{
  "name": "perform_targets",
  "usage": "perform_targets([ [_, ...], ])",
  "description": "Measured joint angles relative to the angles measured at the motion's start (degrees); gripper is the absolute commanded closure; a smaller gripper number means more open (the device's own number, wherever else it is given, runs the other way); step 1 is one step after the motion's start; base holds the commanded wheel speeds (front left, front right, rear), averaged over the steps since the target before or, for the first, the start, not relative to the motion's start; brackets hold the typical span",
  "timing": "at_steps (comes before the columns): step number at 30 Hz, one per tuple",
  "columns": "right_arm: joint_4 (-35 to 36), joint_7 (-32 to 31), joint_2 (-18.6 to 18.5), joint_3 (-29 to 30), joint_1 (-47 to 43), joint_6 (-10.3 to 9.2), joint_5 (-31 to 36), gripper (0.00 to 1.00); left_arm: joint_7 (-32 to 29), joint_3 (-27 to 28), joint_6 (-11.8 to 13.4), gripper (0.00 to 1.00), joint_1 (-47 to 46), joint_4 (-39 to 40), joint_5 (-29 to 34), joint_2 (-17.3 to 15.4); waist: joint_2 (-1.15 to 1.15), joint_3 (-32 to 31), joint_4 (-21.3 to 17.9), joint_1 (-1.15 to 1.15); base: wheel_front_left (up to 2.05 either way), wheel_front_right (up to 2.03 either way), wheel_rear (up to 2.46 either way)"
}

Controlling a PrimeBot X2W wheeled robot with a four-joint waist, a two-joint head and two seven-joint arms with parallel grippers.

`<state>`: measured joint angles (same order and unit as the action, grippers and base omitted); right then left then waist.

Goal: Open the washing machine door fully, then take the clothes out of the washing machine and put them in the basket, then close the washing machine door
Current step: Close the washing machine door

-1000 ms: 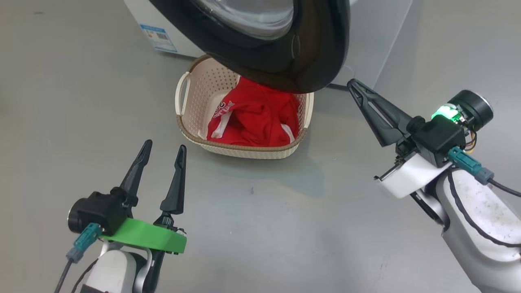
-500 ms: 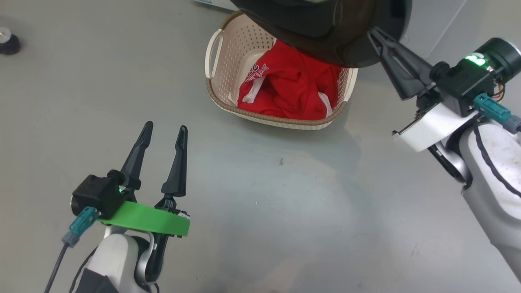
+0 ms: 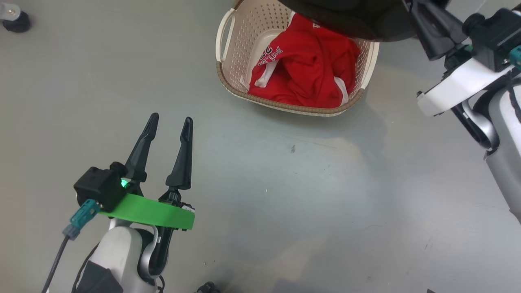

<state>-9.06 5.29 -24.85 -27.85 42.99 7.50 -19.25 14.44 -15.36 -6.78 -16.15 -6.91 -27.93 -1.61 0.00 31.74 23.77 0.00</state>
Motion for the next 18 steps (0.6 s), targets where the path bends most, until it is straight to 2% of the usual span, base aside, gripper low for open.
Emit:
perform_targets([
  [18, -2.7, -4.2, -0.6, 4.2, 13.4, -0.03, -1.3, 1.00, 0.0, -1.5, 0.5, 0.00, -4.9, 1.8, -1.8, 0.2, 0.00, 7.5, -0.1, 0.00, 0.00, 0.00, 0.00],
])
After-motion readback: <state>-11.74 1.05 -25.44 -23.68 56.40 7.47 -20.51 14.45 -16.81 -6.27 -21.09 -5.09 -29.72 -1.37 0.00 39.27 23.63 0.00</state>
